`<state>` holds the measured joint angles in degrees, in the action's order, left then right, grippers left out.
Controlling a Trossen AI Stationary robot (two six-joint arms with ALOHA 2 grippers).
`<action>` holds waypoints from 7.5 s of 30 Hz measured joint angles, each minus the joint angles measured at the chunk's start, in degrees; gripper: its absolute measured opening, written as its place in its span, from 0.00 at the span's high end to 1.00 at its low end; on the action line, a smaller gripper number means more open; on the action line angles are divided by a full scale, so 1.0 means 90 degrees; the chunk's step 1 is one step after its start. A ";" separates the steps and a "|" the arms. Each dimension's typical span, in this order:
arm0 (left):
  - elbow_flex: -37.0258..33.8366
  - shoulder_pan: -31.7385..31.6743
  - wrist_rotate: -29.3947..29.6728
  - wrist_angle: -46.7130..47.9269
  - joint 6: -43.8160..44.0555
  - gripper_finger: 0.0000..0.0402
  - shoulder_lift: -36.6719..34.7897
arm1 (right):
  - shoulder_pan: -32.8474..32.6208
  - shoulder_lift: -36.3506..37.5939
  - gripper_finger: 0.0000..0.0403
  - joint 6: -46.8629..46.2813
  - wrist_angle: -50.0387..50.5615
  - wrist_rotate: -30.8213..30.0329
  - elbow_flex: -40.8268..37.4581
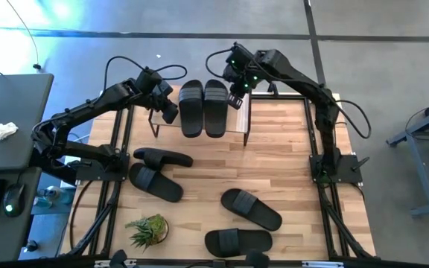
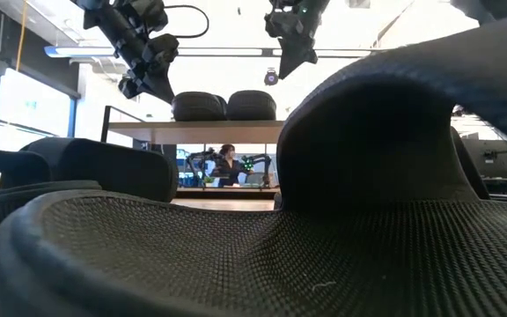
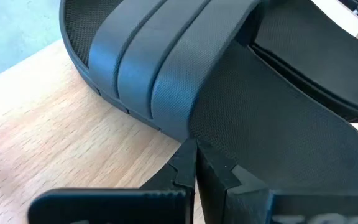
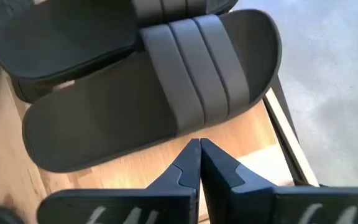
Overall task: Pick and place slides into the shelf
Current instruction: Put the black slide on the shelf, then put the black slide under the shelf
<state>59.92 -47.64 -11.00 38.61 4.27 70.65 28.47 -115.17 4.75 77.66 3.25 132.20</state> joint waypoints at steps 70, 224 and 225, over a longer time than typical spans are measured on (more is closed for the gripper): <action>0.0007 0.0002 -0.0037 -0.0077 0.0030 1.00 0.0203 | -0.0736 0.2630 1.00 -0.2029 -0.5975 -0.0443 -0.6654; 0.1375 0.7087 0.3099 0.1279 0.0297 1.00 0.0044 | -0.8703 0.2843 1.00 -0.6555 -0.1412 -0.4715 -0.7150; 0.1375 0.7087 0.3073 0.1314 0.0268 1.00 0.0044 | -0.8670 0.2843 1.00 -0.6414 -0.1592 -0.4700 -0.7150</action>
<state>72.29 16.14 16.66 50.43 6.68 71.05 -49.56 -89.58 -52.97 63.34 -39.04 67.85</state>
